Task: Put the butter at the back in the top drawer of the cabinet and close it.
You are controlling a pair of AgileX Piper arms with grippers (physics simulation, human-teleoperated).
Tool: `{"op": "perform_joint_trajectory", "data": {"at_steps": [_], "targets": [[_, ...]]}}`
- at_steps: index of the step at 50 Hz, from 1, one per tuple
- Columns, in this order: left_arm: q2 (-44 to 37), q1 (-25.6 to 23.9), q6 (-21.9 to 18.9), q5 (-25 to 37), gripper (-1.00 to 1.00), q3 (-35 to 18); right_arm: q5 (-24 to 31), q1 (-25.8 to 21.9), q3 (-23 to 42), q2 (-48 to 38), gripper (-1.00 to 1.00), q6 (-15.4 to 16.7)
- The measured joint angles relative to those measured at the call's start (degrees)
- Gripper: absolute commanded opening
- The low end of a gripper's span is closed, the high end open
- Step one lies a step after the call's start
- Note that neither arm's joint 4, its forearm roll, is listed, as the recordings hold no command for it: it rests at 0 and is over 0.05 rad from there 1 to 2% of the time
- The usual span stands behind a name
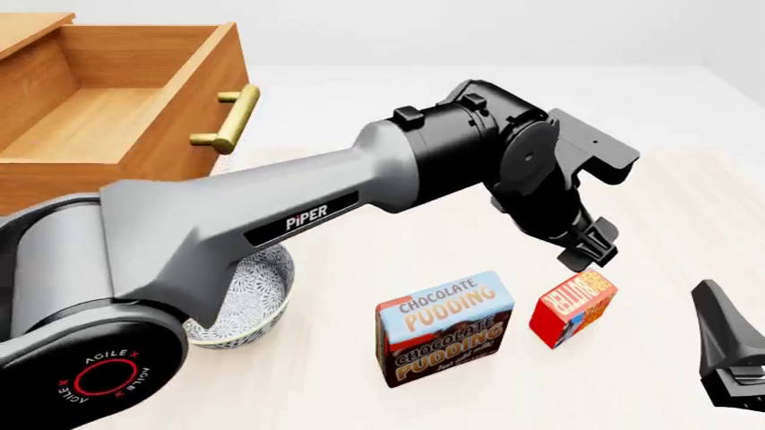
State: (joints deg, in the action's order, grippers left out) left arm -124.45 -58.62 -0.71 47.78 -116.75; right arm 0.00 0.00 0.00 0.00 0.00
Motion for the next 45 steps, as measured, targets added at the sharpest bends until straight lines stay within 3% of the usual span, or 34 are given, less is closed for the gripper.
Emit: {"op": "perform_joint_trajectory", "data": {"at_steps": [45], "targets": [[-9.75, -2.01, 1.24, 3.48, 1.0, -10.43, 0.0, 0.0, 0.0, 0.0, 1.0, 0.0]]}}
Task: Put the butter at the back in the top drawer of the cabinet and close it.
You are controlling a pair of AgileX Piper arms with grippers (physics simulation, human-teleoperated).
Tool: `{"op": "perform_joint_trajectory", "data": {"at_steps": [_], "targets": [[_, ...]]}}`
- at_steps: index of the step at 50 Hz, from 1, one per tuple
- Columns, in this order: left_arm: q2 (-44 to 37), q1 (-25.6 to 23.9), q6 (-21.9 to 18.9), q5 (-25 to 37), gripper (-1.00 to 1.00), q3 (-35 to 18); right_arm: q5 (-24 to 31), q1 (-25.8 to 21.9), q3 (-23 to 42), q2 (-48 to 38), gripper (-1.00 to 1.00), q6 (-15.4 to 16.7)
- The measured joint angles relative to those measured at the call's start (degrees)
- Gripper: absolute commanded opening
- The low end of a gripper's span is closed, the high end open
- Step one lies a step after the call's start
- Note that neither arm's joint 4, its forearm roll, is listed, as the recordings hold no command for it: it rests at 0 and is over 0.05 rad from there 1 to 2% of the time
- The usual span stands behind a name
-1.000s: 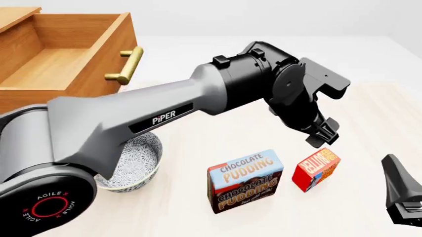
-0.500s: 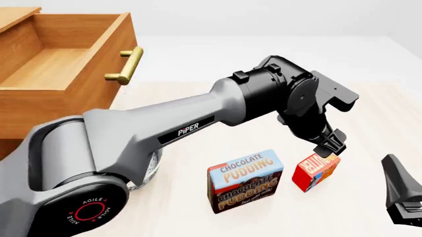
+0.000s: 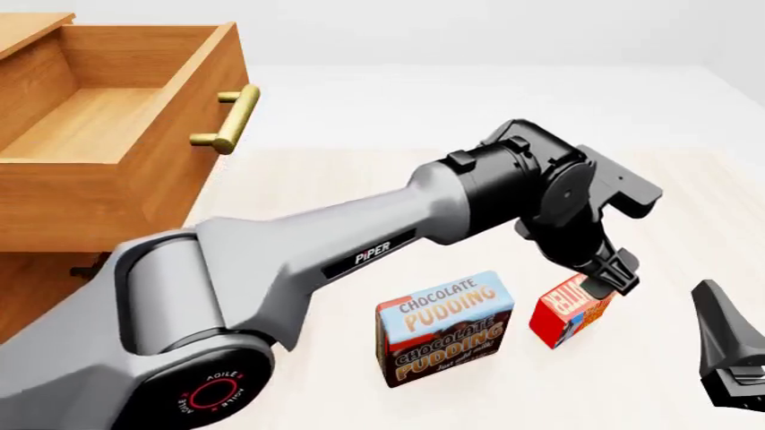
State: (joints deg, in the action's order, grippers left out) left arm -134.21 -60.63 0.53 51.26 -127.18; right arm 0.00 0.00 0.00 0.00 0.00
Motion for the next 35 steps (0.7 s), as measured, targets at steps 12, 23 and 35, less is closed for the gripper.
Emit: {"op": "perform_joint_trajectory", "data": {"at_steps": [12, 23, 35], "targets": [[-2.2, -0.37, 0.69, 0.6, 1.0, -2.15, 0.0, 0.0, 0.0, 0.0, 1.0, 0.0], [-3.56, -0.49, 1.16, 0.77, 1.0, -3.16, 0.0, 0.0, 0.0, 0.0, 1.0, 0.0], [-4.37, -0.43, 1.67, 0.6, 1.0, -3.28, 0.0, 0.0, 0.0, 0.0, 1.0, 0.0]]}}
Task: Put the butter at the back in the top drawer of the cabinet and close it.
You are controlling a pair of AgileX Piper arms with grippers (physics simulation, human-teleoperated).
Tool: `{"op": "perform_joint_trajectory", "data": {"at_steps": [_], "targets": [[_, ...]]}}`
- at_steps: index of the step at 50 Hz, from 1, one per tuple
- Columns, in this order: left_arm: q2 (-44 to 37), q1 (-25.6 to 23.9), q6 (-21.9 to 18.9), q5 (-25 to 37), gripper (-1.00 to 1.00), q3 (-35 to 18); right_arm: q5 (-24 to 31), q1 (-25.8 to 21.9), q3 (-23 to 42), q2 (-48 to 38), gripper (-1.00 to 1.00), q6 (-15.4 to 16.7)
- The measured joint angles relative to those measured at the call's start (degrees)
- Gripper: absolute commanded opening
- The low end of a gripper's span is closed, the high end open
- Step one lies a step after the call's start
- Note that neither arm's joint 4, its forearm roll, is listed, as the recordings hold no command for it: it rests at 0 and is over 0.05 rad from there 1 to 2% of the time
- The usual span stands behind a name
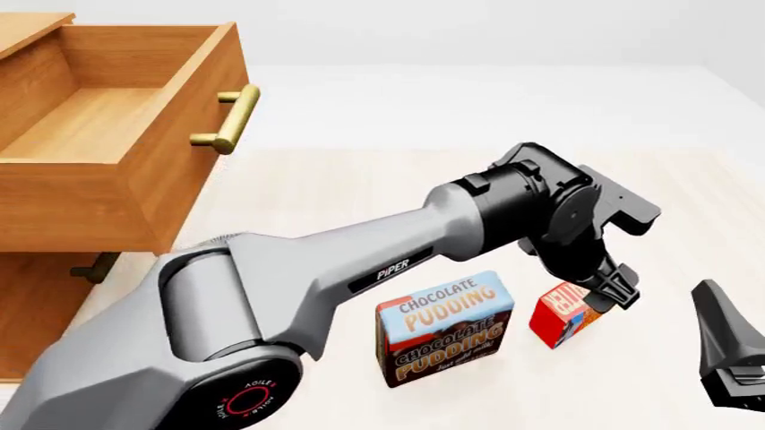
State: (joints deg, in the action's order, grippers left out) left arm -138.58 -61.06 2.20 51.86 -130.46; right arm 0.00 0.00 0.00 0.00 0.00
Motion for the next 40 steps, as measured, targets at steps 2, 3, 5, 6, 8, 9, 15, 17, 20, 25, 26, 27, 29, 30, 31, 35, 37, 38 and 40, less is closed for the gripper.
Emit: {"op": "perform_joint_trajectory", "data": {"at_steps": [2, 3, 5, 6, 8, 9, 15, 17, 20, 25, 26, 27, 29, 30, 31, 35, 37, 38, 40], "targets": [[-0.2, -0.02, 0.11, 0.01, 1.0, -0.11, 0.0, 0.0, 0.0, 0.0, 1.0, 0.0], [-0.3, -0.03, 0.16, 0.03, 1.0, -0.18, 0.0, 0.0, 0.0, 0.0, 1.0, 0.0], [-0.52, -0.03, 0.24, 0.07, 1.0, -0.36, 0.0, 0.0, 0.0, 0.0, 1.0, 0.0], [-0.62, -0.02, 0.27, 0.1, 1.0, -0.45, 0.0, 0.0, 0.0, 0.0, 1.0, 0.0], [-0.84, -0.01, 0.33, 0.14, 1.0, -0.63, 0.0, 0.0, 0.0, 0.0, 1.0, 0.0], [-0.94, 0.0, 0.35, 0.16, 1.0, -0.71, 0.0, 0.0, 0.0, 0.0, 1.0, 0.0], [-1.54, 0.06, 0.46, 0.28, 1.0, -1.22, 0.0, 0.0, 0.0, 0.0, 1.0, 0.0], [-1.74, 0.09, 0.49, 0.32, 1.0, -1.4, 0.0, 0.0, 0.0, 0.0, 1.0, 0.0], [-2.03, 0.12, 0.55, 0.38, 1.0, -1.65, 0.0, 0.0, 0.0, 0.0, 1.0, 0.0], [-2.52, 0.16, 0.66, 0.45, 1.0, -2.06, 0.0, 0.0, 0.0, 0.0, 1.0, 0.0], [-2.63, 0.17, 0.69, 0.48, 1.0, -2.16, 0.0, 0.0, 0.0, 0.0, 1.0, 0.0], [-2.75, 0.17, 0.72, 0.5, 1.0, -2.26, 0.0, 0.0, 0.0, 0.0, 1.0, 0.0], [-2.99, 0.16, 0.78, 0.54, 1.0, -2.46, 0.0, 0.0, 0.0, 0.0, 1.0, 0.0], [-3.12, 0.15, 0.82, 0.57, 1.0, -2.57, 0.0, 0.0, 0.0, 0.0, 1.0, 0.0], [-3.25, 0.15, 0.85, 0.59, 1.0, -2.68, 0.0, 0.0, 0.0, 0.0, 1.0, 0.0], [-3.72, 0.12, 0.99, 0.71, 1.0, -3.1, 0.0, 0.0, 0.0, 0.0, 1.0, 0.0], [-3.93, 0.1, 1.06, 0.77, 1.0, -3.3, 0.0, 0.0, 0.0, 0.0, 1.0, 0.0], [-4.04, 0.09, 1.1, 0.79, 1.0, -3.39, 0.0, 0.0, 0.0, 0.0, 1.0, 0.0], [-4.26, 0.07, 1.18, 0.86, 1.0, -3.59, 0.0, 0.0, 0.0, 0.0, 1.0, 0.0]]}}
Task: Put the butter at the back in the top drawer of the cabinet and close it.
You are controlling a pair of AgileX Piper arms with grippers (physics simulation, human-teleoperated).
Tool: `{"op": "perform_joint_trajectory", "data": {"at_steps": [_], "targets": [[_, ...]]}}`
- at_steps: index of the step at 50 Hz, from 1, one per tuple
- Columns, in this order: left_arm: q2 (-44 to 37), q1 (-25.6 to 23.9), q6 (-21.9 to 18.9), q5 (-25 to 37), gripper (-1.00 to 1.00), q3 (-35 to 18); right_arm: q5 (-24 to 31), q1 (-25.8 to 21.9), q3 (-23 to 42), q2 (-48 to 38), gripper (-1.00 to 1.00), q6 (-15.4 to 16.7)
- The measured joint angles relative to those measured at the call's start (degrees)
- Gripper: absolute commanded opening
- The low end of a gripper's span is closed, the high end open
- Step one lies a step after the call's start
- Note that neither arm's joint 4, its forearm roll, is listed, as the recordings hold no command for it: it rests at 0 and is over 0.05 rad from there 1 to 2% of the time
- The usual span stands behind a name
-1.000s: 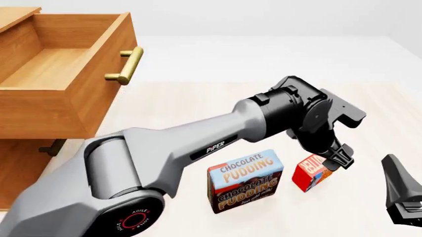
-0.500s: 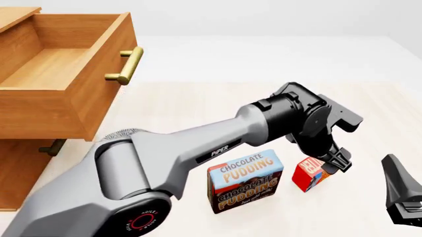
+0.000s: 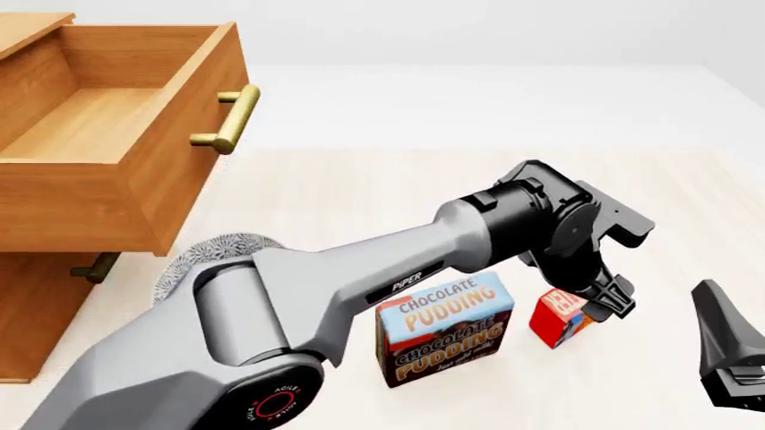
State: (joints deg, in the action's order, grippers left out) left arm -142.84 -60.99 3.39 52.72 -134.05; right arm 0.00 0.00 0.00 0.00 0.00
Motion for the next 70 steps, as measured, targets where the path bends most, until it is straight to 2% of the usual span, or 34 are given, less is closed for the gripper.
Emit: {"op": "perform_joint_trajectory", "data": {"at_steps": [49, 70], "targets": [[-3.22, -0.5, 1.72, 0.44, 1.0, -2.28, 0.0, 0.0, 0.0, 0.0, 1.0, 0.0], [-3.53, -0.33, 2.21, -0.57, 1.0, -0.98, 0.0, 0.0, 0.0, 0.0, 1.0, 0.0]]}}
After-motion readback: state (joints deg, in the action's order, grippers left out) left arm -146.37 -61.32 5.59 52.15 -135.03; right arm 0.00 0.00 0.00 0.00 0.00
